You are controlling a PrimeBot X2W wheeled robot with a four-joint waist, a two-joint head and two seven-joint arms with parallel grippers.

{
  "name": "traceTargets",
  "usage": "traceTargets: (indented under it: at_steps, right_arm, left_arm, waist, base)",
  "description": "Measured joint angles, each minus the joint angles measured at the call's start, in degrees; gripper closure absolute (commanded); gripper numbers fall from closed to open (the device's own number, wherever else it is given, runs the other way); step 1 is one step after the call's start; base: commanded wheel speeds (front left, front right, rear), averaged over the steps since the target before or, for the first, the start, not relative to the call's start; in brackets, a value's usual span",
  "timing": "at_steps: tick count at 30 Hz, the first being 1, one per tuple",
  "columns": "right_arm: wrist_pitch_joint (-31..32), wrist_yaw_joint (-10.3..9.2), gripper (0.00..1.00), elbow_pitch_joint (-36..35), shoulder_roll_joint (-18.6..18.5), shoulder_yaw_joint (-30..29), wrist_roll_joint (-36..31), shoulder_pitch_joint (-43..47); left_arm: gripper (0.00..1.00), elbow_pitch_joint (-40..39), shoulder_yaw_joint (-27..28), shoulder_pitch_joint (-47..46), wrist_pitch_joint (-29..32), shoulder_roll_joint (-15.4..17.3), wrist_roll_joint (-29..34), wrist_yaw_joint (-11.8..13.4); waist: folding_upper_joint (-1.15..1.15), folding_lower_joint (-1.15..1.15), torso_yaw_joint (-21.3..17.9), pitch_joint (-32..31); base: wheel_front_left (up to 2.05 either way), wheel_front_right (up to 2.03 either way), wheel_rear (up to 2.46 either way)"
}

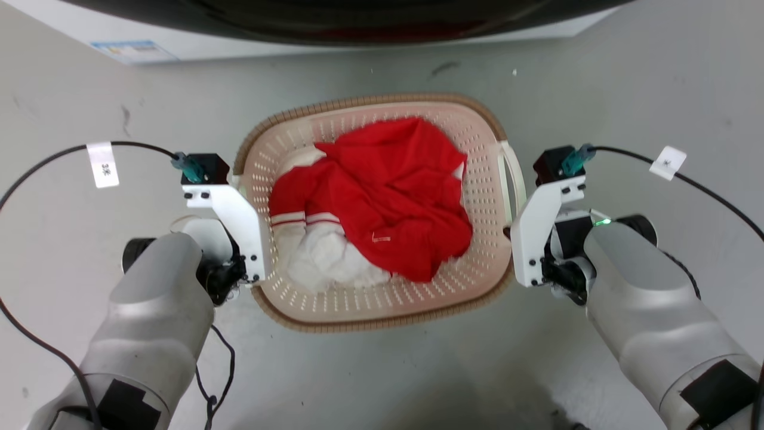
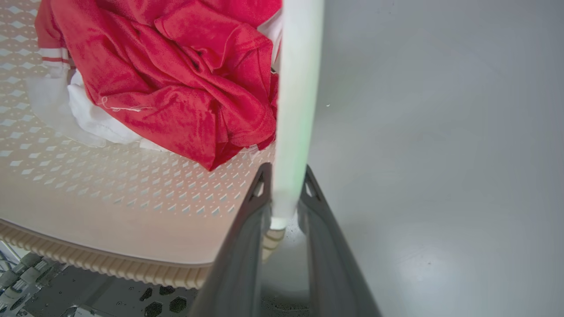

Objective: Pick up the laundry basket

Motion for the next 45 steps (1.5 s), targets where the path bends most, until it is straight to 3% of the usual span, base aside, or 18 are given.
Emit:
traceTargets:
  at_steps: [26, 45]
  right_arm:
    - [15.12, -0.01, 1.0, 1.76, -1.56, 5.03, 8.23, 8.12]
    - [26.7, -0.01, 1.0, 4.1, -1.1, 5.04, 11.52, 9.67]
  left_arm:
    - [1.0, -0.16, -6.09, 9.13, 13.86, -1.33, -10.74, 0.14]
    - [1.0, 0.93, -8.24, 12.0, 22.6, -1.68, -15.6, 0.21]
  waist:
    - [0.0, -0.01, 1.17, -26.17]
    - [0.0, -0.01, 1.35, -38.27]
  base:
    - [0.0, 0.0, 0.0]
    - [0.0, 0.0, 0.0]
